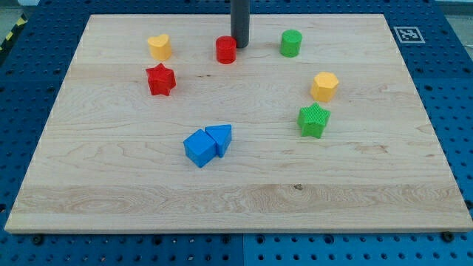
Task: Push the red circle into the red star
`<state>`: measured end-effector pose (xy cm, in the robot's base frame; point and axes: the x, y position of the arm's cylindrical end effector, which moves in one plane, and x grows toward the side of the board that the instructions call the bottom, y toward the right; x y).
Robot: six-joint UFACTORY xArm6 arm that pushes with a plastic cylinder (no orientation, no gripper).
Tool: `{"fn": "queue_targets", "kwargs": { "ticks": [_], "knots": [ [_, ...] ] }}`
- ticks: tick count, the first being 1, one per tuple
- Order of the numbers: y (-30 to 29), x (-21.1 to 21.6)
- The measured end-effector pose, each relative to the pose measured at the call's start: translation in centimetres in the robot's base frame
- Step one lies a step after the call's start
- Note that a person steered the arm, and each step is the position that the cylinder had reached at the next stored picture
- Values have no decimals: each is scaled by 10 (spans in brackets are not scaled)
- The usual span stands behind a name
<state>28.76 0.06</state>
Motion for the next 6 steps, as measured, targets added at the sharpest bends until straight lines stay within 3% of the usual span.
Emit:
{"fn": "queue_targets", "kwargs": {
  "ticks": [1,2,4,6],
  "knots": [
    [0,40],
    [-6,48],
    [-1,10],
    [-64,74]
  ]
}}
